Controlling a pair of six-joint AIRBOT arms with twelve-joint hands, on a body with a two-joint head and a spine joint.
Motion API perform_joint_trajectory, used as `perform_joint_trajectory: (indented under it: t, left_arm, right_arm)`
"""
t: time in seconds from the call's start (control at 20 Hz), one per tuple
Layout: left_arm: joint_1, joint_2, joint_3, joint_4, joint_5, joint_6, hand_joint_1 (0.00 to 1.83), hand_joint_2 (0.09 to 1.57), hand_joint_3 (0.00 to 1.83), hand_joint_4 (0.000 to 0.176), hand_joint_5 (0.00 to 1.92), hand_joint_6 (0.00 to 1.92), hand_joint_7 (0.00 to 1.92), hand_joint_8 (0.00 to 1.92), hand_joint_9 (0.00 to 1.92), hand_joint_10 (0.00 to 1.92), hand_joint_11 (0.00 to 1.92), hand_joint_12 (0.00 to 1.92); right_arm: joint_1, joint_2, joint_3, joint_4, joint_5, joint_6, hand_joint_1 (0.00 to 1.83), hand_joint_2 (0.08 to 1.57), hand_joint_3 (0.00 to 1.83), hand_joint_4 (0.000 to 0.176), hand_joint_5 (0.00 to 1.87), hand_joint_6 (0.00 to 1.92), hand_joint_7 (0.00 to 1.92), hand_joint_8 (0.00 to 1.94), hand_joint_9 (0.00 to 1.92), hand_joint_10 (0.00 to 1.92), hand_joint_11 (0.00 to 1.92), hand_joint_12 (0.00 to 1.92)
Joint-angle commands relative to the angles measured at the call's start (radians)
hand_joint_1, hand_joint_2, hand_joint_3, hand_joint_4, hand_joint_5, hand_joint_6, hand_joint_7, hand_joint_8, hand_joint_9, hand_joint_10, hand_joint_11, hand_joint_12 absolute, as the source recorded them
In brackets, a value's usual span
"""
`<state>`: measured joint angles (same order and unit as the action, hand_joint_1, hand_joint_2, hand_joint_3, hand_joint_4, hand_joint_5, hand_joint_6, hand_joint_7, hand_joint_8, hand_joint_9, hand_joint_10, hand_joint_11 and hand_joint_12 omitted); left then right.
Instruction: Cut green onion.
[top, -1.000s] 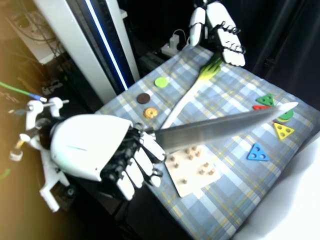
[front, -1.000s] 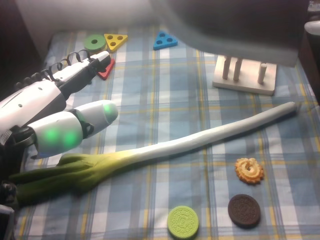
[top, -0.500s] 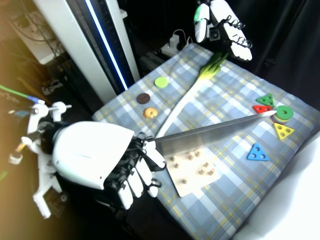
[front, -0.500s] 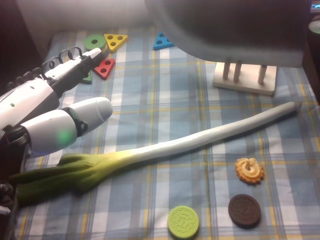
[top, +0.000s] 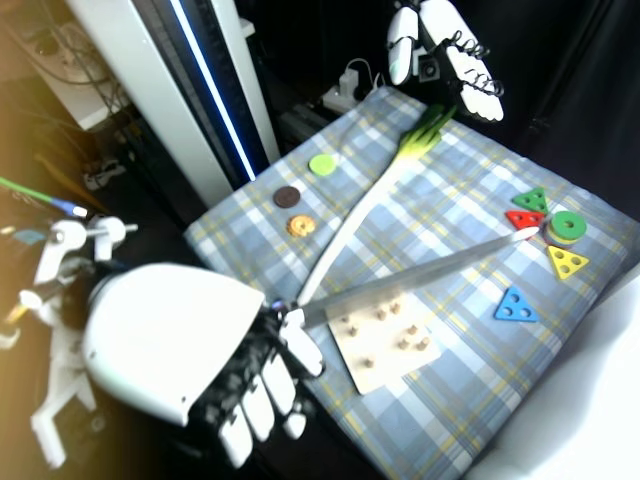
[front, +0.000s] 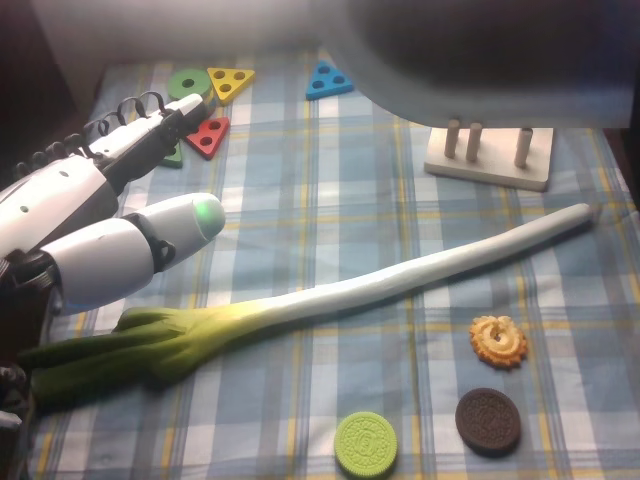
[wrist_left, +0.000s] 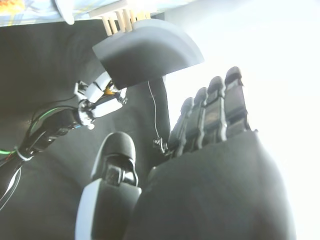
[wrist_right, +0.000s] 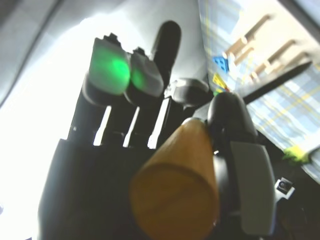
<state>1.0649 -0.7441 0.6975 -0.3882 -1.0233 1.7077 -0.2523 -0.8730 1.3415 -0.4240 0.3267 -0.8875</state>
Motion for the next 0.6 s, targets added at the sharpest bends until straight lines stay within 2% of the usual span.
perform_joint_trajectory:
  t: [0.0,0.05,0.2,0.4,0.55]
  left_arm:
    - [-0.006,0.001,-0.002,0.019,-0.118,-0.004,0.00,1.33,0.00,0.000,0.00,0.00,0.00,0.00,0.00,0.00,0.00,0.00]
    - [-0.006,0.002,-0.003,0.019,-0.119,-0.004,0.00,1.33,0.00,0.000,0.00,0.00,0.00,0.00,0.00,0.00,0.00,0.00]
    - [-0.005,0.002,-0.005,0.019,-0.119,-0.004,0.00,1.35,0.01,0.000,0.00,0.00,0.00,0.00,0.00,0.00,0.00,0.00]
    - [-0.004,0.003,-0.006,0.019,-0.120,-0.004,0.00,1.33,0.00,0.000,0.00,0.00,0.00,0.00,0.00,0.00,0.00,0.00]
    - [-0.005,0.002,-0.006,0.020,-0.120,-0.004,0.00,1.35,0.01,0.000,0.00,0.00,0.00,0.00,0.00,0.00,0.00,0.00]
  right_arm:
    - [0.021,0.004,0.010,0.014,0.082,-0.009,0.29,1.48,0.00,0.176,0.98,1.92,1.24,1.94,1.37,1.92,1.43,1.92]
    - [0.023,0.001,0.012,0.014,0.080,-0.009,0.30,1.48,0.00,0.176,0.95,1.92,1.24,1.94,1.38,1.92,1.44,1.92]
    - [0.023,0.001,0.013,0.012,0.073,-0.010,0.31,1.45,0.00,0.176,1.08,1.92,1.29,1.94,1.40,1.92,1.47,1.92]
    - [0.038,-0.005,0.017,0.006,0.068,-0.015,0.34,1.44,0.00,0.176,1.00,1.92,1.22,1.94,1.34,1.92,1.39,1.92]
    - [0.060,-0.017,0.020,-0.013,0.057,-0.020,0.31,1.44,0.00,0.176,1.03,1.92,1.22,1.94,1.33,1.92,1.38,1.92]
